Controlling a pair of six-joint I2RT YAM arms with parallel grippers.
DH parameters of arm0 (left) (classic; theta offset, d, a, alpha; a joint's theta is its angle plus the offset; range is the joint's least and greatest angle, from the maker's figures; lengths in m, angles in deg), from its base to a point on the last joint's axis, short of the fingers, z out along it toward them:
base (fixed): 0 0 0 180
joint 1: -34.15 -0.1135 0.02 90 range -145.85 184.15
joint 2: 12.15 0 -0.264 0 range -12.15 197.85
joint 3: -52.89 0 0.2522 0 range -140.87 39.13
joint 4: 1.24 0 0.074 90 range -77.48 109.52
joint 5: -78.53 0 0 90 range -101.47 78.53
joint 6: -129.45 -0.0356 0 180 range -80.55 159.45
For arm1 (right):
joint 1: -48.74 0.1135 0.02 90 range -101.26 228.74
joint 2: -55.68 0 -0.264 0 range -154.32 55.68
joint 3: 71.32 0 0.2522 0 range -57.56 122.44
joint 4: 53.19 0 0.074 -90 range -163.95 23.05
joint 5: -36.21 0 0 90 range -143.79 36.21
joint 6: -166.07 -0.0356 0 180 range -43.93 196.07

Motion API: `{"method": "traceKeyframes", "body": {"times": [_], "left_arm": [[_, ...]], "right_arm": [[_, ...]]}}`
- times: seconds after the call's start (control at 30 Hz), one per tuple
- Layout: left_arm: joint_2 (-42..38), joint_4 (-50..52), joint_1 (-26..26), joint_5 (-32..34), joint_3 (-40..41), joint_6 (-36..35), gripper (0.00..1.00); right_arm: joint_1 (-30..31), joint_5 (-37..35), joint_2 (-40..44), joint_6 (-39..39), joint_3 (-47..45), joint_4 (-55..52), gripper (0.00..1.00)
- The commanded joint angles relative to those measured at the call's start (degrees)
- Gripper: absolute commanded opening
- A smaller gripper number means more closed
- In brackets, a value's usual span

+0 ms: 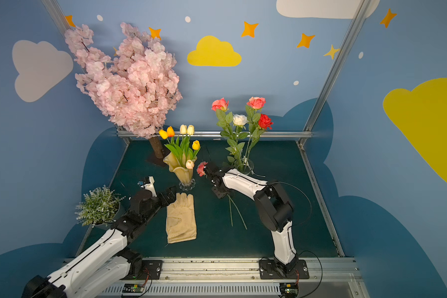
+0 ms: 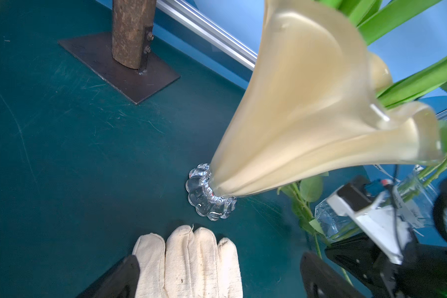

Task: Arrange the flowers in different vases according to their variety
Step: Pick up the flower at the center of the board, then insert the flower into the vase.

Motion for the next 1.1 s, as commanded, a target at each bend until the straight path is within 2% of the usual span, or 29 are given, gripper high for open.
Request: {"method": "traceKeyframes", "body": {"times": [0.0, 0.27, 0.53, 0.7, 0.83, 1.07], "left_arm": [[-1.7, 0.4, -0.2, 0.1, 0.4, -0.2, 1.00], [-2.5, 0.2, -0.1, 0.0, 0.8, 0.1, 1.00], [-2.3, 0.1, -0.1, -0.1, 0.8, 0.1, 1.00], [-2.1, 0.0, -0.2, -0.1, 0.8, 0.0, 1.00], [-2.1, 0.0, -0.2, -0.1, 0.9, -0.1, 1.00], [-1.9, -0.1, -0.2, 0.1, 0.9, -0.2, 1.00]], "right_arm": [[0.4, 3.8, 9.9, -0.7, -2.7, 6.6, 0.00], [-0.4, 7.7, 29.5, -2.9, -13.7, 23.6, 0.00], [-3.3, 1.9, 44.4, -1.6, -25.5, 50.5, 0.00], [-6.9, -3.1, 47.6, 0.5, -26.0, 57.0, 0.00], [-11.0, -4.4, 48.6, 0.5, -26.3, 62.4, 0.00], [-15.5, -6.4, 44.8, 1.6, -22.6, 66.0, 0.00]]}}
